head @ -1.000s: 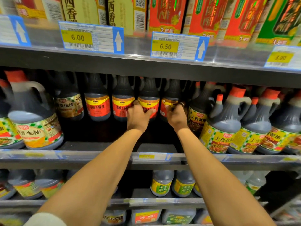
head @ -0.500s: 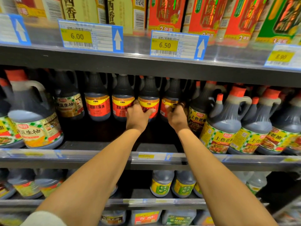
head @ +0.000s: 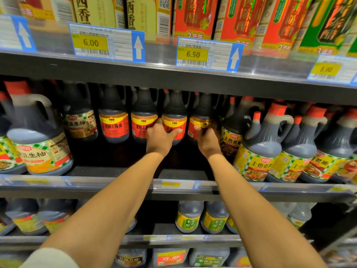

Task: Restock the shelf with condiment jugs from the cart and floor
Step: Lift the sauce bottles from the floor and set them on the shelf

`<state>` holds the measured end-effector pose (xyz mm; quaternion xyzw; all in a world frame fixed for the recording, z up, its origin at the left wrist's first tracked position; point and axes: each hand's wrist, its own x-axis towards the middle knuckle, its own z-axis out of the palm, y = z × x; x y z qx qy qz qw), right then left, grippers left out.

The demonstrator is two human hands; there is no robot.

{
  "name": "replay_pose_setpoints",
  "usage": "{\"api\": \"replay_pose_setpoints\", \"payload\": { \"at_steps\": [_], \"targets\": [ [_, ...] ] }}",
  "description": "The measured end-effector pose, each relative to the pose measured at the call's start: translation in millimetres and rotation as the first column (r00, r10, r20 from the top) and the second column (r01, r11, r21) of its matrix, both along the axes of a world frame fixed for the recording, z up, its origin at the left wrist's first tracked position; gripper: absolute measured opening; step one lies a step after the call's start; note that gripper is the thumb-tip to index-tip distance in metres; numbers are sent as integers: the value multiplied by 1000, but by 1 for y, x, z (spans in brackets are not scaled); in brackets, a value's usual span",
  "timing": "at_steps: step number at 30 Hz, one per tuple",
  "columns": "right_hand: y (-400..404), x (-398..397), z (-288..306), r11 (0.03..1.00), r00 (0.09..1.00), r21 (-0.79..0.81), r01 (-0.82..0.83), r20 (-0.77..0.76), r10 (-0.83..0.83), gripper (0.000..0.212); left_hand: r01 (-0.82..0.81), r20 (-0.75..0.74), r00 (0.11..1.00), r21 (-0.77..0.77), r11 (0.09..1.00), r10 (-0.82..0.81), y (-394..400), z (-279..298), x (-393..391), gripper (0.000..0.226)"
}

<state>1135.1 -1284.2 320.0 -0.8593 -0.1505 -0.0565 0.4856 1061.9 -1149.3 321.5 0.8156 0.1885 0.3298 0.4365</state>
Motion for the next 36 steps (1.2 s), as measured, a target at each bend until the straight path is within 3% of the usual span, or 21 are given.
{"api": "replay_pose_setpoints", "payload": {
  "at_steps": [7,17,27,31,36],
  "targets": [
    [-2,-2,1,999,999,-40,26,24,-25,50,-13,-11,1000,7,1000,13,1,0,-2,61],
    [-11,-19,9,998,998,53,27,-54,-24,49,-56,-25,998,36,998,57,-11,12,-10,48],
    [-21,-33,14,997,1000,-79,11,11,-10,63,-48,-51,997,50,998,50,-6,14,-19,40],
    [-18,-36,13,994,999,-110,9,44,-4,49,28,-96,995,95,995,-19,-4,11,-22,43],
    [-13,-36,9,996,999,-95,3,43,1,45,-21,-116,993,139,990,37,-8,12,-20,40]
  ]
}}
